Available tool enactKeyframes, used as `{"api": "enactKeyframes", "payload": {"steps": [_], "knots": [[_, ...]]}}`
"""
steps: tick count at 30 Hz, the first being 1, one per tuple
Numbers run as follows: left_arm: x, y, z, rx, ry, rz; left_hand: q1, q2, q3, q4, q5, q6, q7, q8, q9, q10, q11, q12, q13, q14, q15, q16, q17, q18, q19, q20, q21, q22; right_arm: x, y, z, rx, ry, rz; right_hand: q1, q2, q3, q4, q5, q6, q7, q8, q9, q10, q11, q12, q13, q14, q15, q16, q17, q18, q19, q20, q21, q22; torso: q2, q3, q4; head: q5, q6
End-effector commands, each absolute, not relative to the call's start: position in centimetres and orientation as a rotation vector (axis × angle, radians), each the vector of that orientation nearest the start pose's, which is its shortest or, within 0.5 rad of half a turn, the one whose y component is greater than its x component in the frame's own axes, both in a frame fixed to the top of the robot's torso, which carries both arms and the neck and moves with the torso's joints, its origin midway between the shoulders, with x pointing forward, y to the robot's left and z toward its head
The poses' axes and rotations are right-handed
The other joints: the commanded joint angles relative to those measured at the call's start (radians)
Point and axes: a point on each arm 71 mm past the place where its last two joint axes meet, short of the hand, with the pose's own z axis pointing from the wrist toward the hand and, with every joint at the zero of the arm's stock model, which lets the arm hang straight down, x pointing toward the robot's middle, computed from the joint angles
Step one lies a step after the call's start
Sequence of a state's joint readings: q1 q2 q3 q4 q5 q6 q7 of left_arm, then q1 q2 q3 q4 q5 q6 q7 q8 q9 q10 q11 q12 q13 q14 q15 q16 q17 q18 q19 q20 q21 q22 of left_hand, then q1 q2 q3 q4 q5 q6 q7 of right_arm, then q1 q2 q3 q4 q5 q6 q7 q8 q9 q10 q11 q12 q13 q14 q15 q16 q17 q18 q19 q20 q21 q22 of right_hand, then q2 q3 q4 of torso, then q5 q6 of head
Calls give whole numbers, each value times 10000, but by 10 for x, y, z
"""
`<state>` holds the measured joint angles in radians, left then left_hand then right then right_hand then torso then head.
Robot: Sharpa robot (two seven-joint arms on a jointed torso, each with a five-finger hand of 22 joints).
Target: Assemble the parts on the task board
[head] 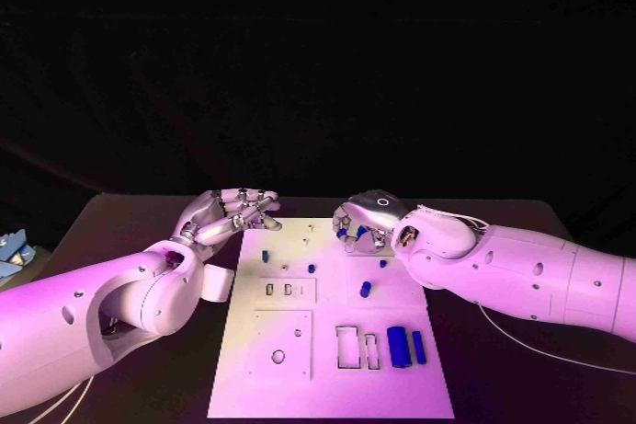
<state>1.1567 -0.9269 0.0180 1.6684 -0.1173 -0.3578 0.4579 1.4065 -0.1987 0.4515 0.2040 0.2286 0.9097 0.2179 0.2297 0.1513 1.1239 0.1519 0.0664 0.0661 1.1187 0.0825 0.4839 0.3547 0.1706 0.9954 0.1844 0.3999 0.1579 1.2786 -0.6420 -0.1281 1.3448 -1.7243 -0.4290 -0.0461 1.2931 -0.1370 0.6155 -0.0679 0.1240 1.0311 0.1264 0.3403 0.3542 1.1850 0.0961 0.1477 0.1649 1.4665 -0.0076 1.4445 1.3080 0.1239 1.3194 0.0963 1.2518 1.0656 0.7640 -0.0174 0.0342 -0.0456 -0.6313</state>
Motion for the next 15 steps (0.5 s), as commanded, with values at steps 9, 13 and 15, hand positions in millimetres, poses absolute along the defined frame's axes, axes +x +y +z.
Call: {"api": "enactKeyframes", "payload": {"steps": [9,13,15], "knots": [[461,204,-157,-9585,13608,-16328,-78,34,34,-27,-37,-52,33,-63,-15,-66,7,-47,-10,-46,19,60,23,109,60,22,62,11,524,-123,-169,-4546,13207,5627,165,139,12,-59,18,-28,35,73,57,370,-345,0,274,598,-70,71,279,-201,-10,-61,28,33,49,-15,35,-34,62],[461,202,-156,-9578,13613,-16384,-78,34,34,-27,-37,-52,33,-63,-15,-66,7,-47,-10,-46,19,60,23,109,60,22,62,11,527,-115,-171,-4493,13143,5695,154,140,27,-63,19,-66,43,73,79,343,-336,-15,274,600,-65,80,289,-204,-7,-59,38,51,80,-26,74,15,90],[460,201,-155,-9562,13598,-16430,-73,37,39,-38,-37,-54,35,-66,-15,-73,9,-46,-10,-54,20,69,33,108,59,21,68,13,528,-109,-173,-4484,13108,5755,153,142,36,-67,23,-82,47,73,89,331,-332,-22,274,602,-62,86,299,-207,-3,-58,47,65,127,-36,99,-8,126]]}}
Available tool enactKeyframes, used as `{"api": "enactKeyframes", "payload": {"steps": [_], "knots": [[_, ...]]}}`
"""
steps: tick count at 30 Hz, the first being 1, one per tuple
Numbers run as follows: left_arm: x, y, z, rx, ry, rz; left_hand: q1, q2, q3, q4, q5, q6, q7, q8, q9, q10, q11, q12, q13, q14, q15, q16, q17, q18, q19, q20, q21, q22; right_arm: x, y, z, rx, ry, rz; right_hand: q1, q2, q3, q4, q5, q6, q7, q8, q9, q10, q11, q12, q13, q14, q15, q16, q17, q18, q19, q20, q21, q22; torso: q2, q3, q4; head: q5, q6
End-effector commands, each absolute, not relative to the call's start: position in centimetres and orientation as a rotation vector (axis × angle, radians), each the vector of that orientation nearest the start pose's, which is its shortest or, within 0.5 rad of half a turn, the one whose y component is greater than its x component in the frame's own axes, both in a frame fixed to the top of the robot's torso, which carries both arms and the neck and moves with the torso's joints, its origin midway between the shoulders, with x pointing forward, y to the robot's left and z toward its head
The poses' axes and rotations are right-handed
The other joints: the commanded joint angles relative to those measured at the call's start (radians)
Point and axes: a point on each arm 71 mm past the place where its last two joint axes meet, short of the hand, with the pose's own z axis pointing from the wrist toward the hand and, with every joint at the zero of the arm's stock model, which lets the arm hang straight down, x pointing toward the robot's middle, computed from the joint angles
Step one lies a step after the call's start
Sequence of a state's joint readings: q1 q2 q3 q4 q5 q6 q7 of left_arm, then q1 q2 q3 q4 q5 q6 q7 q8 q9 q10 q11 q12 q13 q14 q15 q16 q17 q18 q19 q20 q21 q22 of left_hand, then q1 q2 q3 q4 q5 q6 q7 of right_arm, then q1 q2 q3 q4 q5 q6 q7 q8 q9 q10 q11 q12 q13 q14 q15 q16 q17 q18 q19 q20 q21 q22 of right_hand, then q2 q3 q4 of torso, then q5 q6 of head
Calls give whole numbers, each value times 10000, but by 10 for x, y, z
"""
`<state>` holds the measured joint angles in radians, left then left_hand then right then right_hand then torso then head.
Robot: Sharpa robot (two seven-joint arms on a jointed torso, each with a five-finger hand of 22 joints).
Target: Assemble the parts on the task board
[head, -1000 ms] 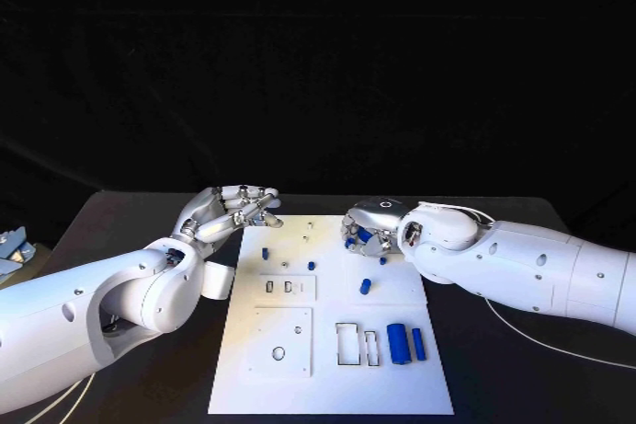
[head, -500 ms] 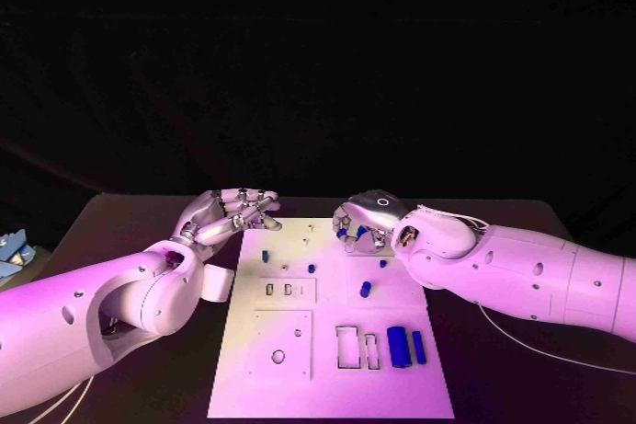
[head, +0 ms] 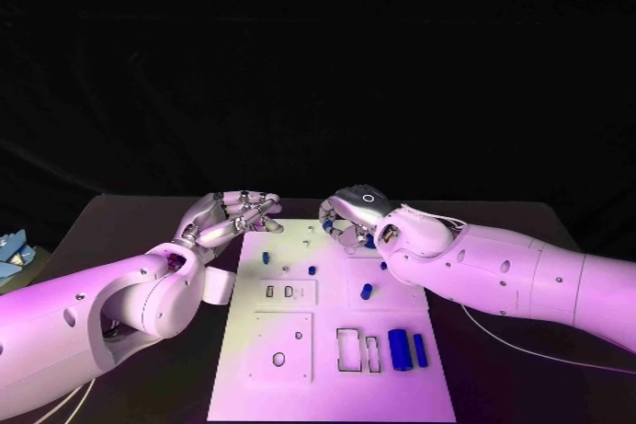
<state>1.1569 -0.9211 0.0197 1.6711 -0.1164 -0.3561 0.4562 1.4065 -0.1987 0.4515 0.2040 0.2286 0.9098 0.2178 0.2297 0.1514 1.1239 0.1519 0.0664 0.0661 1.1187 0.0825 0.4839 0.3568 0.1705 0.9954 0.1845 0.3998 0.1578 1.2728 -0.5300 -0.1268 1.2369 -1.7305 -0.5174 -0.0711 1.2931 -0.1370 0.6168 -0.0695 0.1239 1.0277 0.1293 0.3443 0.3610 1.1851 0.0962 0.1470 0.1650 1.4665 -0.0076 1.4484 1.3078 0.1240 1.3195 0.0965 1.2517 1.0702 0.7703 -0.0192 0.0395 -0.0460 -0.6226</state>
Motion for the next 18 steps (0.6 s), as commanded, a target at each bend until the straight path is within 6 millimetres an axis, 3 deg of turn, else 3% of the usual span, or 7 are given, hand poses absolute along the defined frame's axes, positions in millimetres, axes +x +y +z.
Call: {"api": "enactKeyframes", "payload": {"steps": [1,8,18], "knots": [[460,201,-154,-9555,13591,-16450,-73,37,39,-38,-37,-54,36,-67,-16,-73,9,-46,-10,-54,20,69,12,110,60,21,68,14,528,-107,-173,-4483,13107,5776,153,142,23,-51,24,-48,17,33,21,331,-333,-15,273,602,-62,48,300,-208,-4,-59,47,19,75,-23,60,-15,28],[460,200,-151,-9522,13544,-16516,-73,37,39,-38,-37,-54,36,-67,-16,-73,9,-46,-10,-54,20,69,12,110,60,21,68,14,531,-101,-180,-4441,13136,5780,129,147,33,-45,20,-80,28,36,45,307,-321,-29,274,602,-53,49,295,-201,-28,-55,25,-13,136,-56,143,-60,38],[460,200,-149,-9493,13502,-16556,-73,37,39,-38,-37,-54,36,-67,-16,-73,9,-46,-10,-54,20,69,12,110,60,21,68,14,534,-98,-182,-4386,13134,5739,115,136,39,-50,14,-108,33,40,67,283,-313,-43,275,603,-45,55,303,-196,-46,-50,10,-33,170,-68,154,-79,39]]}}
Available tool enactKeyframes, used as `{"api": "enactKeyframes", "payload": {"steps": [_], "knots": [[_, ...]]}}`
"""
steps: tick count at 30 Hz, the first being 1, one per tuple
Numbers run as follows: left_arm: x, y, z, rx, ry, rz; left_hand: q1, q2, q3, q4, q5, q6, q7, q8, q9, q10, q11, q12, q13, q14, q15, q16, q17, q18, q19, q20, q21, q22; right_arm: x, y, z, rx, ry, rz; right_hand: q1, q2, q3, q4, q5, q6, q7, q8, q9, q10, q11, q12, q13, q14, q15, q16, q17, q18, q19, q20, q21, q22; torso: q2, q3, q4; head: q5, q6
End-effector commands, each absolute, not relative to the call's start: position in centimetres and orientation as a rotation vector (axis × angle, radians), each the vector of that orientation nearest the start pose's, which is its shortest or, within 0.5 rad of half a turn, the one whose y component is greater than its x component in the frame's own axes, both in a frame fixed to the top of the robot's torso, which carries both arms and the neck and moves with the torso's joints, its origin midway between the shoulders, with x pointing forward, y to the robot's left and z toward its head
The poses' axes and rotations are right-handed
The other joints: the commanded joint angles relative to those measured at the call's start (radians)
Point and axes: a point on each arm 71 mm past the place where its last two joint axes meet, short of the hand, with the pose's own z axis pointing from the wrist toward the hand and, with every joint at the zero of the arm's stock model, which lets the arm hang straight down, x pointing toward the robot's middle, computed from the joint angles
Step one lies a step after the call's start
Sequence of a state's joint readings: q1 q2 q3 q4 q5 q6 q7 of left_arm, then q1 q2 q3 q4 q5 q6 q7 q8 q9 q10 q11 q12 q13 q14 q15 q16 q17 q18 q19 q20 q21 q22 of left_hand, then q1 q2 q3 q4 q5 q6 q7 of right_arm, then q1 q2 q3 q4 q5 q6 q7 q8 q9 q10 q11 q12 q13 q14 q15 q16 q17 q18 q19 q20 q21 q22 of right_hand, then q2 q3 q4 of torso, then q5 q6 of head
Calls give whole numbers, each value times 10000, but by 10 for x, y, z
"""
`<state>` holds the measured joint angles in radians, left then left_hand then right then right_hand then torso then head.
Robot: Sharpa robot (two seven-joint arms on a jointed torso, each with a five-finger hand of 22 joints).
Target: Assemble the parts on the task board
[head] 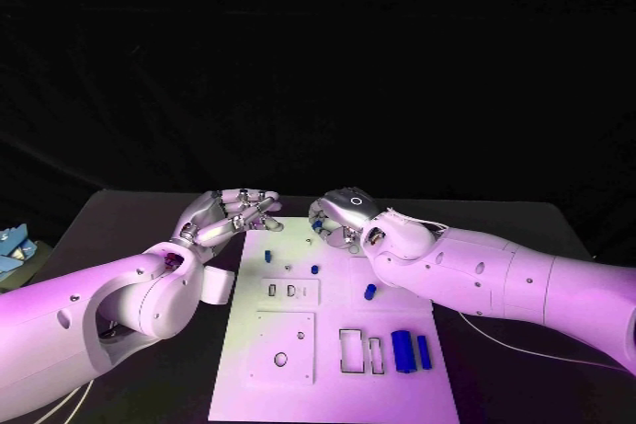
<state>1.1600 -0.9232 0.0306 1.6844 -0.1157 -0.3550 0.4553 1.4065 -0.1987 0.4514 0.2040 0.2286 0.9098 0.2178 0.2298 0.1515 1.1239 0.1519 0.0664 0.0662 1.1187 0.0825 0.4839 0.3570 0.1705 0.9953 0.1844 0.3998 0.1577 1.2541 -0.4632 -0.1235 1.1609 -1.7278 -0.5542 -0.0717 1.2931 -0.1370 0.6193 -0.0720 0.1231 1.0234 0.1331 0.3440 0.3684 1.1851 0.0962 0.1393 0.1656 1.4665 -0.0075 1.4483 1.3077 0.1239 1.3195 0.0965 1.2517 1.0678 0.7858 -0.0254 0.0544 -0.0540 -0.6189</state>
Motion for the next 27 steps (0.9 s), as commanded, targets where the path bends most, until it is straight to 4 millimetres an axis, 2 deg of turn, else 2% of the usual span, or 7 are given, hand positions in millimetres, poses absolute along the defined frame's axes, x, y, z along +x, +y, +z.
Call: {"api": "enactKeyframes", "payload": {"steps": [1,18,22,27], "knots": [[460,200,-149,-9492,13501,-16557,-73,37,39,-39,-37,-54,36,-67,-17,-74,9,-46,-11,-53,20,69,10,110,60,21,68,15,534,-98,-182,-4386,13133,5741,114,136,14,-25,22,-65,-5,42,-7,282,-313,34,269,603,-46,56,304,-196,-46,-50,11,-9,16,0,8,9,-5],[460,199,-148,-9485,13510,-16572,-75,38,43,-55,-41,-55,40,-74,-18,-87,13,-42,-9,-75,24,87,31,108,53,21,78,18,538,-91,-184,-4490,13344,5690,-24,63,23,4,-9,-248,34,25,91,99,-249,-77,246,588,7,45,257,-179,-130,-8,-53,-78,29,1,7,33,-18],[460,199,-148,-9485,13520,-16579,-77,36,43,-59,-42,-57,42,-77,-19,-91,15,-42,-9,-80,25,92,37,107,51,21,80,19,540,-91,-186,-4507,13544,5596,-150,-21,45,50,-47,-490,114,-62,140,-141,-156,-219,195,563,85,15,182,-160,-215,54,-131,-160,38,7,23,37,-36],[461,199,-148,-9497,13524,-16552,-77,36,43,-59,-42,-57,42,-77,-19,-91,15,-42,-9,-80,25,92,37,107,51,21,80,19,541,-94,-186,-4313,13418,5584,-334,-340,151,100,-12,-1298,388,-528,78,-912,132,-605,12,442,324,-191,-227,-48,-583,254,-559,-701,19,3,-7,69,-56]]}}
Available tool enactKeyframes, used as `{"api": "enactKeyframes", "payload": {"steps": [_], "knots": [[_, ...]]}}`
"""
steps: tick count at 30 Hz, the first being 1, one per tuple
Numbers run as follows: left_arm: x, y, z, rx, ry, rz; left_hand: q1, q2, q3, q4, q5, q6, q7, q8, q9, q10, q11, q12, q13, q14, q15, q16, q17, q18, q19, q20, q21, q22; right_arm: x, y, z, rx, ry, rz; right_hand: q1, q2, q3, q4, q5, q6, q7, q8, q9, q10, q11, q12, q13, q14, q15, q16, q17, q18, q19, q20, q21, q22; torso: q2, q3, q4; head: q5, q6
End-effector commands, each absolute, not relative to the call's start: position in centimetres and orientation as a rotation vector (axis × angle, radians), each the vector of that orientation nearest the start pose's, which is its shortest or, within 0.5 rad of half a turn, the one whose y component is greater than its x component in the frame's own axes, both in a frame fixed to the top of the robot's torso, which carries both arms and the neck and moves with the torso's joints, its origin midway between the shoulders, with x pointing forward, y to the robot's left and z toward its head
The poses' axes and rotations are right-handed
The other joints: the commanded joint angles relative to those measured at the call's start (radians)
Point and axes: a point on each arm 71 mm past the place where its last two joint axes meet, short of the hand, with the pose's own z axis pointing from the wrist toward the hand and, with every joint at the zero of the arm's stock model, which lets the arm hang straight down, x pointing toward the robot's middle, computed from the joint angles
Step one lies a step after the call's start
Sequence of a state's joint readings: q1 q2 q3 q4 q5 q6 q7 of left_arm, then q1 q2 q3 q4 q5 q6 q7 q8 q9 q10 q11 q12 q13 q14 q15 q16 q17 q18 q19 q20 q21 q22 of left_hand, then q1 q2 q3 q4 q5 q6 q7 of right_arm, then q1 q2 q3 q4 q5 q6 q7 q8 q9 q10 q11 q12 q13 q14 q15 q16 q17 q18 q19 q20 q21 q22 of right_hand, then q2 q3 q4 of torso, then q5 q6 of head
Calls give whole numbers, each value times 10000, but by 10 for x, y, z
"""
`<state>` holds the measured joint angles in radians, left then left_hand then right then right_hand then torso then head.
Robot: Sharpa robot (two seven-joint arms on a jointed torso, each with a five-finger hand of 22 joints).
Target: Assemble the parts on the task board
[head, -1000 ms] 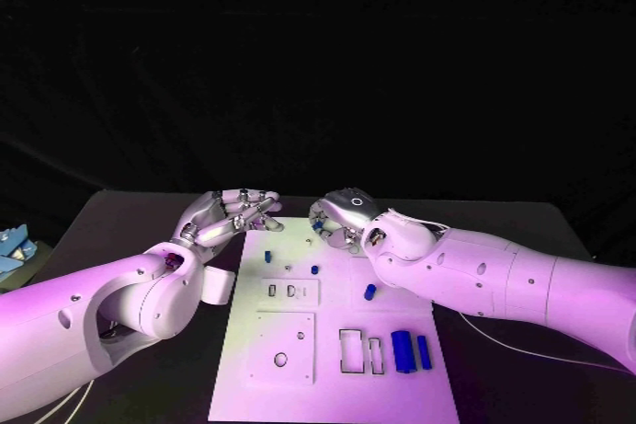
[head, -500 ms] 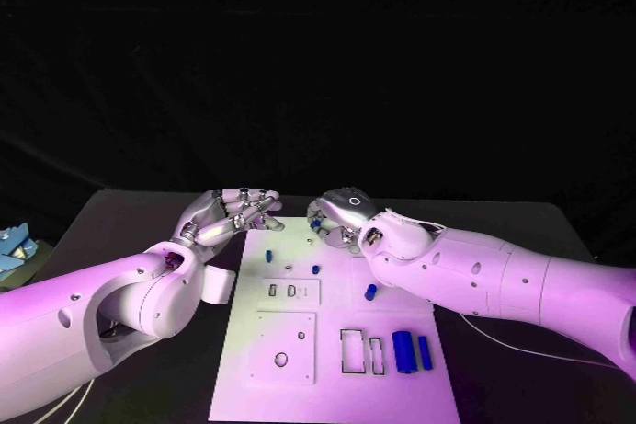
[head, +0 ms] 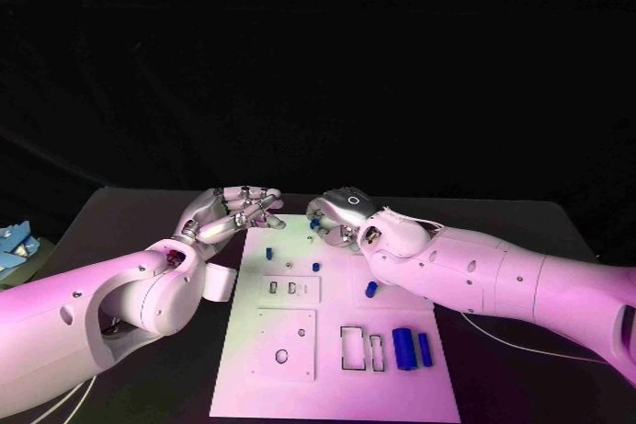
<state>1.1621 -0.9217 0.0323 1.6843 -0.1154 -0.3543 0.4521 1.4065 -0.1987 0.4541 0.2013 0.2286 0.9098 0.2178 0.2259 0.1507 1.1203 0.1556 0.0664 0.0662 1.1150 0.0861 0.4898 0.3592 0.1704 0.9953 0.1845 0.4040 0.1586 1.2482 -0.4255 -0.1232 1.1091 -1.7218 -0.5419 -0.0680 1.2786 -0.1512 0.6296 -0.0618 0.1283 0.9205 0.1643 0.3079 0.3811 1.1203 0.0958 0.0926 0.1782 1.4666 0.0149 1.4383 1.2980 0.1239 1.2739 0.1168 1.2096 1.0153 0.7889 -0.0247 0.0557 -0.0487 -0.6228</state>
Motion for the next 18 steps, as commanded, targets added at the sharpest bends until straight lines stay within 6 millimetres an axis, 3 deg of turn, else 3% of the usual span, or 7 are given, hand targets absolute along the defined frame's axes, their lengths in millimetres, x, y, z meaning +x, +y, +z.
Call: {"api": "enactKeyframes", "payload": {"steps": [1,9,18], "knots": [[461,200,-148,-9499,13523,-16544,-77,36,16,-32,-42,-57,42,-39,-12,-55,-22,-42,-9,-44,-11,32,15,108,52,21,39,10,541,-95,-186,-4267,13361,5594,-217,-268,49,6,-53,-380,90,-246,-55,-417,177,-176,-152,405,133,-151,-249,-17,-212,94,-243,-304,-15,-4,-21,20,-13],[461,202,-148,-9519,13509,-16483,-77,36,16,-32,-42,-57,42,-39,-12,-55,-22,-42,-9,-44,-11,32,15,108,52,21,39,10,533,-106,-181,-3938,12995,5824,-321,-506,-86,39,-24,-554,135,-400,-41,-712,234,-159,-215,331,187,-281,-493,45,-375,170,-475,-562,-16,10,-44,47,11],[462,206,-148,-9581,13464,-16363,-77,36,16,-32,-42,-57,42,-39,-12,-55,-22,-42,-9,-44,-11,32,15,108,52,21,39,10,520,-140,-165,-3135,13091,6057,-364,-470,-155,161,87,-348,90,-352,43,-505,176,88,-173,363,150,-222,-401,16,-246,160,-384,-379,-33,5,-67,13,65]]}}
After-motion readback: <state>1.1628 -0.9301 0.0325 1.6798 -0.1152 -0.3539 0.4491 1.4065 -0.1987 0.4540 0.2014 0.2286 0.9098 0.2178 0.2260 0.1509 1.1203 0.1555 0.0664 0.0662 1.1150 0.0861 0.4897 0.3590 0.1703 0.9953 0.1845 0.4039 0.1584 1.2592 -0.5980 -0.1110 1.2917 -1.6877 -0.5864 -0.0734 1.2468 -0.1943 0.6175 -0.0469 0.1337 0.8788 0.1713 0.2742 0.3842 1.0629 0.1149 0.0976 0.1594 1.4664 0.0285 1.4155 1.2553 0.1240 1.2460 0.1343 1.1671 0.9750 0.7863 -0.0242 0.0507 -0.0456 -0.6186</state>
